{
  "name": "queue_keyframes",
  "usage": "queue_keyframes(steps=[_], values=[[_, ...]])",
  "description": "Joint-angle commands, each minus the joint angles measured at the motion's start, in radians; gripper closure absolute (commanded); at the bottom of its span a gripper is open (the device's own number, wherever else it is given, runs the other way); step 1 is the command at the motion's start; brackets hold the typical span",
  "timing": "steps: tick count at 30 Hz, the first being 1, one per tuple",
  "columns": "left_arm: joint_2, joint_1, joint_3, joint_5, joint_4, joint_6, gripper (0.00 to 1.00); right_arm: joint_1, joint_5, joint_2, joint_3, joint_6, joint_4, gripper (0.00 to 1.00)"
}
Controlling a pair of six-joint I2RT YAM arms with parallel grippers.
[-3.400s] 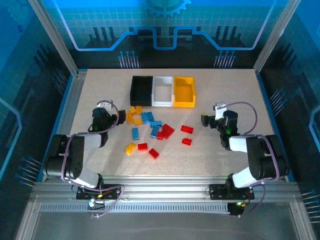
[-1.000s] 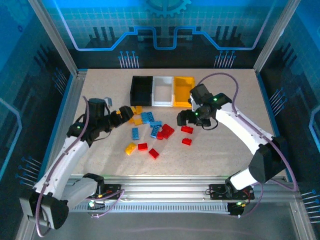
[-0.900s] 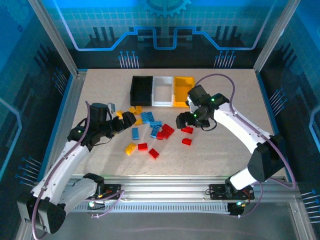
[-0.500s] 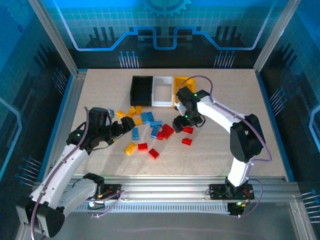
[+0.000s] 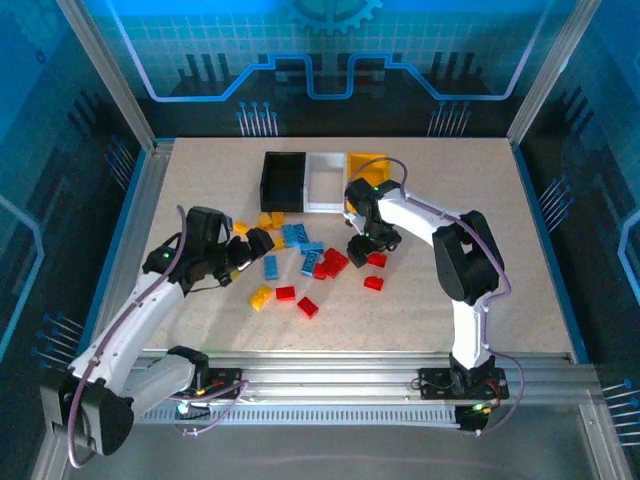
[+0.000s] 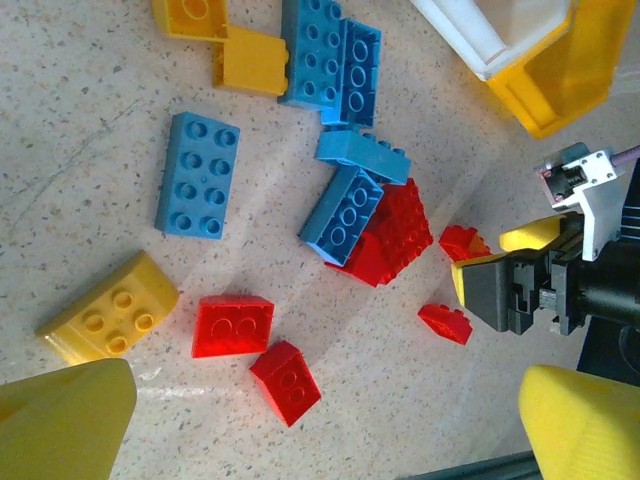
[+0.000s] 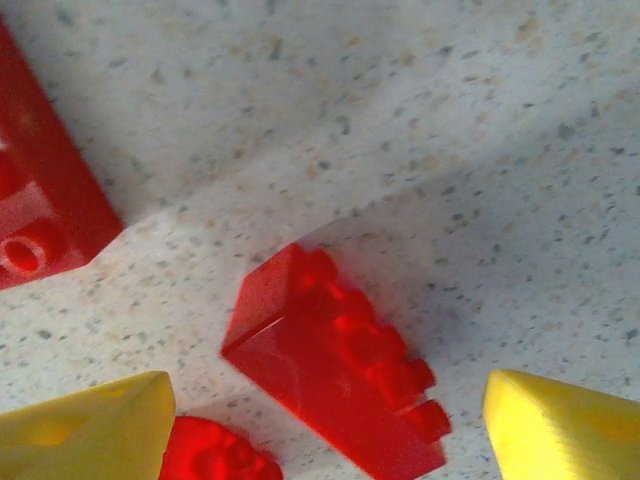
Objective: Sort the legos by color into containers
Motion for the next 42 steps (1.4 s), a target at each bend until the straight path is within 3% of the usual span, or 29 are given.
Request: queue_keyframes(steps=[1,9,17,22,36,42], values=[[0.022,-0.003,0.034,0.036,0.032,0.018,0.01,-0.033,0.015,0.029,0.044,-0.013,-0.02,0.19],[0.056,-0.003,0.034,0.004,0.066,-0.015,0.01,-0.092,-0.061,0.053,0.041,0.01,0.006,0.3],[0.017,-0.004,0.004,-0.021,0.072,-0.049,0.01,-0.112,-0.162,0.03,-0.019,0.058,0.046,0.34],[-0.04,-0.004,-0.034,-0.037,0.063,-0.075,0.01,-0.1,-0.13,0.034,-0.048,0.081,0.047,0.4],[-0.147,-0.006,-0.098,-0.048,0.019,-0.121,0.01,-0.103,-0.136,-0.022,-0.08,0.128,0.082,0.72],[-0.157,-0.006,-0.095,-0.04,0.01,-0.111,0.01,-0.103,-0.162,-0.063,-0.094,0.163,0.091,0.77]])
